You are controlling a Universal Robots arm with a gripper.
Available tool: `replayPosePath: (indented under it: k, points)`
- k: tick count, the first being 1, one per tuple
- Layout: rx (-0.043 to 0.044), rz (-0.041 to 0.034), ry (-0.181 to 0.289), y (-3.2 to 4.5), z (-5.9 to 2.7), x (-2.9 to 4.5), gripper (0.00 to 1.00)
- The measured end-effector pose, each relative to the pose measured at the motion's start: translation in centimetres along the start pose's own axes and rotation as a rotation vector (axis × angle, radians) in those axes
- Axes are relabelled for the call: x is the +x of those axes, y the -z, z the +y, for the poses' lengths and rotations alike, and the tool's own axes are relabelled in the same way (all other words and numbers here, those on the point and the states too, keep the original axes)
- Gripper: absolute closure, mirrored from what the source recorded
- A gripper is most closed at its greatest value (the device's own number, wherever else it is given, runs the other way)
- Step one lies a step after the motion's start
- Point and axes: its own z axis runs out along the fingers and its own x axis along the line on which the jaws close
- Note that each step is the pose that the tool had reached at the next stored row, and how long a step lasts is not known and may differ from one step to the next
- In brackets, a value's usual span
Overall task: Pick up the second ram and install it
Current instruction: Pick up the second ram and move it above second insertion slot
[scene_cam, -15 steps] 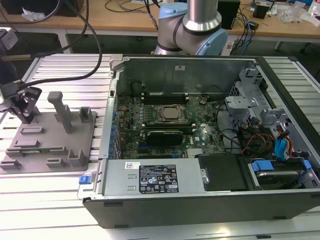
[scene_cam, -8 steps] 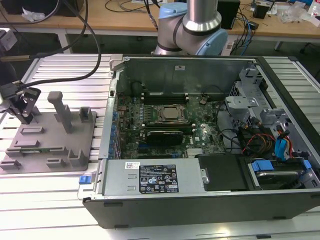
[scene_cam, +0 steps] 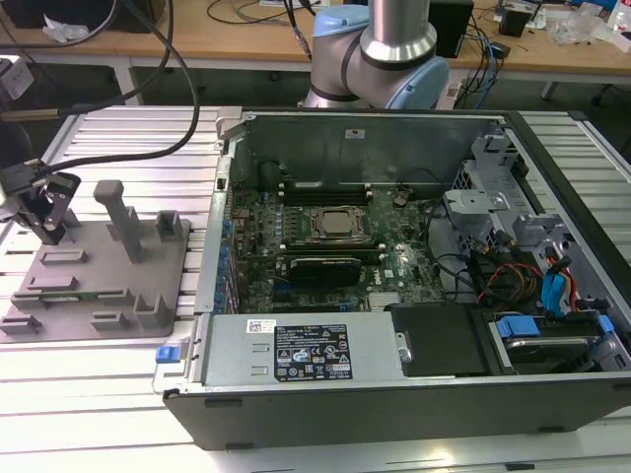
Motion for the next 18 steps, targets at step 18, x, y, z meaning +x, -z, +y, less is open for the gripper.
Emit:
replayPosePath:
  k: [18]
  points:
    - [-0.0065,0.0120,0.296,-0.02,-0.01,0.03,0.92]
